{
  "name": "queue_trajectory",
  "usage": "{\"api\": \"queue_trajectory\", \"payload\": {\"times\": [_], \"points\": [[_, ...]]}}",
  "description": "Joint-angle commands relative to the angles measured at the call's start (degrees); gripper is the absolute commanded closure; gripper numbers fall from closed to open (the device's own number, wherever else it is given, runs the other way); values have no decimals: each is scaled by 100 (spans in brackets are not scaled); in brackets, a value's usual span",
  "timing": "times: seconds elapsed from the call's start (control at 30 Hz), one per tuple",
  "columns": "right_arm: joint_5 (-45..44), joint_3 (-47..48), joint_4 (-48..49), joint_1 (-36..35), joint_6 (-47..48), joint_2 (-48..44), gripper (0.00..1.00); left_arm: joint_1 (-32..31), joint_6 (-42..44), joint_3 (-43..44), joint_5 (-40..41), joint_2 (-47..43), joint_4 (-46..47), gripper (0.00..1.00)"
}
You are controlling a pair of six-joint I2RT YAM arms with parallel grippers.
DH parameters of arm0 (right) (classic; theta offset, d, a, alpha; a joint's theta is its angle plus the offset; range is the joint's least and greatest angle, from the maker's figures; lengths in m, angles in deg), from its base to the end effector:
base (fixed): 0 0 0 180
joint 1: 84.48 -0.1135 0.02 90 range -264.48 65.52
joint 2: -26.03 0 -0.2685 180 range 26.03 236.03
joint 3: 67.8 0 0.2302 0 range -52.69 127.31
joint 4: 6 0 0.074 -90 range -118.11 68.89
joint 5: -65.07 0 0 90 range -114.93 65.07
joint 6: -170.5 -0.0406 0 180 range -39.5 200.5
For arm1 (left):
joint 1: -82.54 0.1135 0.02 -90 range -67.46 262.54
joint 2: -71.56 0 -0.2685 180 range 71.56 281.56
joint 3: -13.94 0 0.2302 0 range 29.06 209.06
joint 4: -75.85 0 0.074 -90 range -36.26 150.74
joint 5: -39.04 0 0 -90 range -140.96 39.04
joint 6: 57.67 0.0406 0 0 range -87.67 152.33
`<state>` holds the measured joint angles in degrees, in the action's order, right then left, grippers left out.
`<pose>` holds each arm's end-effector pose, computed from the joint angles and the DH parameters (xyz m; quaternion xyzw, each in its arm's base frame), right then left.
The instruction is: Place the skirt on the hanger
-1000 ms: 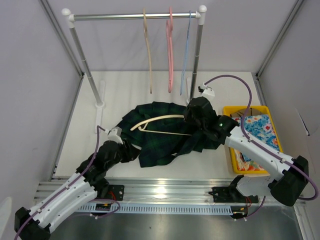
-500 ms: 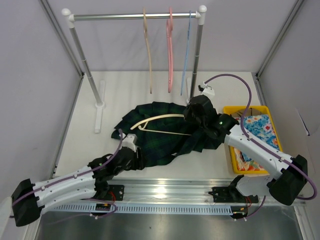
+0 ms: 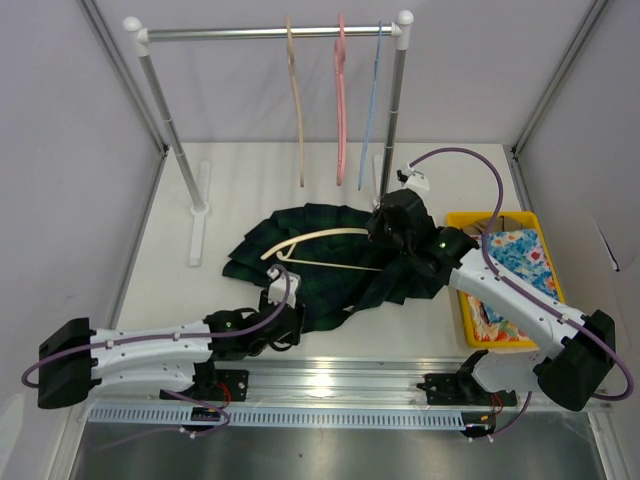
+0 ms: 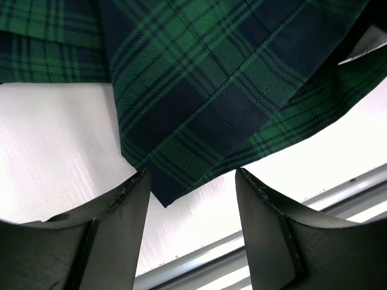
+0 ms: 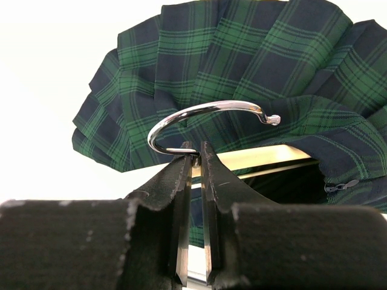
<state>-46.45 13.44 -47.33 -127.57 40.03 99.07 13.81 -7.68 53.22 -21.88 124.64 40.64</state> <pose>0.2023 0.1689 0.3421 0.0691 0.8657 0.1893 0.4582 0.0743 -0.1364 0.1906 0.1397 0.9002 -0.1385 0.3886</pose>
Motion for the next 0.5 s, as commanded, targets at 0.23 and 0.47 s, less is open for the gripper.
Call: {"api": "queue_trajectory", "payload": {"times": [0.23, 0.47], "points": [[16, -3, 205, 64, 57, -149, 100, -439, 459, 677, 634, 738, -117, 36], [51, -74, 240, 81, 65, -211, 100, -571, 600, 818, 643, 1169, -240, 36]]}}
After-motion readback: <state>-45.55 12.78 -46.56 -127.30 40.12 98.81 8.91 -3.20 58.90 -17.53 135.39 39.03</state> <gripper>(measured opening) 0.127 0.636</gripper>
